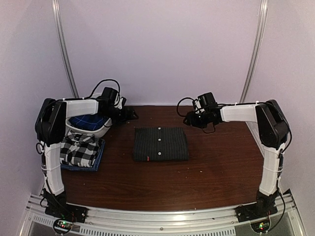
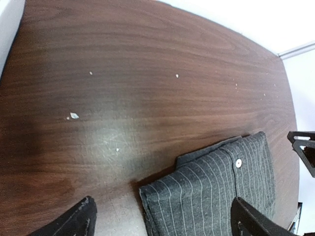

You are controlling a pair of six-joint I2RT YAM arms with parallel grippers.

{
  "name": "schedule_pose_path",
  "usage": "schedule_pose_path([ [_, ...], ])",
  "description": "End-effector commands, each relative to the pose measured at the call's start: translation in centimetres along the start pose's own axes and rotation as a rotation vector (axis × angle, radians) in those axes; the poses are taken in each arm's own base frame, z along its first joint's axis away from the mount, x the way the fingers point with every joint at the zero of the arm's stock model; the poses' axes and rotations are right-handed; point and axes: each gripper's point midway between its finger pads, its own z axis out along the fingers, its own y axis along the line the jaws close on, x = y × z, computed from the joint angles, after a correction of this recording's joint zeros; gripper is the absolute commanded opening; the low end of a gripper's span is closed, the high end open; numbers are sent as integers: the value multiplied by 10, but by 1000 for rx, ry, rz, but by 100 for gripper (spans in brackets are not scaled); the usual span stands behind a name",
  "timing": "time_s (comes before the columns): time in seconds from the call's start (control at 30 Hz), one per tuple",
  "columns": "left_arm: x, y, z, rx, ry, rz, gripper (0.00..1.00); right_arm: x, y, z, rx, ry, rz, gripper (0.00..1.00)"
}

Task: Fold and stack the long sleeve shirts
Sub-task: Fold the 2/3-rectangle-folded shirt at the center of the board, then pick up the square-folded shirt from the center of the board.

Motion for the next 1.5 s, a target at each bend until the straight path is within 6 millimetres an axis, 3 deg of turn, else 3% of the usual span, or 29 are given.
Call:
schedule_pose_path([
  [0.0,-13,-6,-20,-13,-61,40,98,-19,20,-26,18,-69,-55,56],
  [0.27,49,-23,-33,12,-2,33,98,21,81,-25,-110,-11,-121,45],
  [0.37,73,-26,-34,17,19,5,94,39,90,-19,-142,28,-118,43],
  [0.63,118,-26,-22,61,87,-40,69,83,78,-8,-160,112,-89,31],
  [1.0,135,-19,0,86,144,-59,53,122,43,-4,-90,159,-50,27],
  [1.3,138,-7,14,2,149,-61,47,128,34,-10,-67,158,-44,26],
  [1.47,140,-1,18,-25,148,-77,37,124,36,-13,-69,146,-53,26],
])
